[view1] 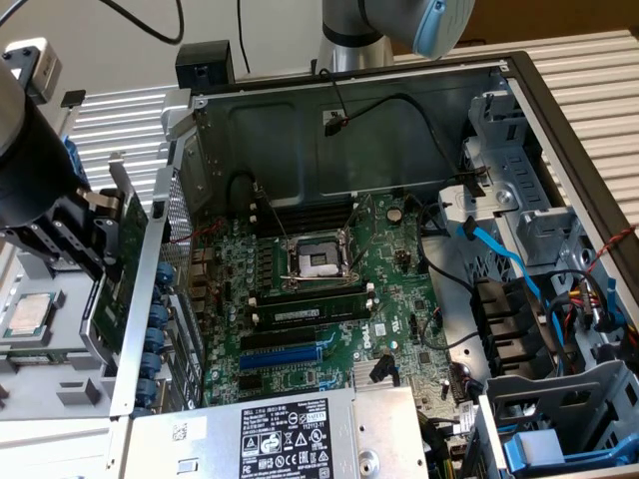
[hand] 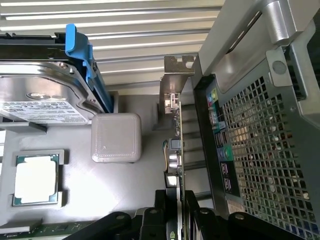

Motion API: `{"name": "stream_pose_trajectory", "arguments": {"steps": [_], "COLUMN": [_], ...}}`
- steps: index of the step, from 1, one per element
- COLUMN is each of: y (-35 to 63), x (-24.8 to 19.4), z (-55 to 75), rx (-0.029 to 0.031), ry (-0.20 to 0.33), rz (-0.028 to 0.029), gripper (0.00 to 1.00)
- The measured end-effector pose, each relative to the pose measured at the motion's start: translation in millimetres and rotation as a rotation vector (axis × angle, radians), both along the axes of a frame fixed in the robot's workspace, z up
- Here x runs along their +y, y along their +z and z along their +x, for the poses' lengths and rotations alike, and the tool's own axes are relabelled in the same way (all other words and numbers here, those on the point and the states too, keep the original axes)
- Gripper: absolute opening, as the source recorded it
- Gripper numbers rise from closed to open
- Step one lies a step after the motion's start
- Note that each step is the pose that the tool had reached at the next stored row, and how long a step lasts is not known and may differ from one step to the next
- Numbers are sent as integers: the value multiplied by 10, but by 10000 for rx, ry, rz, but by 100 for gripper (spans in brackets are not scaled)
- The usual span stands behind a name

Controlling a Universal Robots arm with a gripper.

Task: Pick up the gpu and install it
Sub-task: 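Pick up the gpu and move the gpu toward the slot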

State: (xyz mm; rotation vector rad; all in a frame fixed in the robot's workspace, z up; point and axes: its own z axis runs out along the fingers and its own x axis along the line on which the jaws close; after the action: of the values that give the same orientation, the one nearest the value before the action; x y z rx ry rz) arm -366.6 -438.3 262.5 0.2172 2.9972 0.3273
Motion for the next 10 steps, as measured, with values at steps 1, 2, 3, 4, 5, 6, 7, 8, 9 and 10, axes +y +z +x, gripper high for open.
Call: {"name": "stream_pose_trajectory", "arguments": {"steps": [1, 2, 3, 4, 5, 6, 7, 8, 9, 10], "y": [7, 13, 22, 27, 33, 37, 40, 42, 44, 44], "x": [0, -1, -1, -1, -1, -2, -2, -2, -2, -2], "z": [-1, -2, -3, -4, -6, -7, -8, -10, -11, -12], "rx": [0, 0, 1, 0, 1, 1, 1, 2, 2, 1], "ry": [0, 0, 0, 0, 0, 0, 0, 0, 1, 1], "rz": [10, 20, 30, 39, 47, 59, 72, 88, 97, 102], "gripper": [27, 27, 27, 27, 27, 27, 27, 27, 27, 27]}}
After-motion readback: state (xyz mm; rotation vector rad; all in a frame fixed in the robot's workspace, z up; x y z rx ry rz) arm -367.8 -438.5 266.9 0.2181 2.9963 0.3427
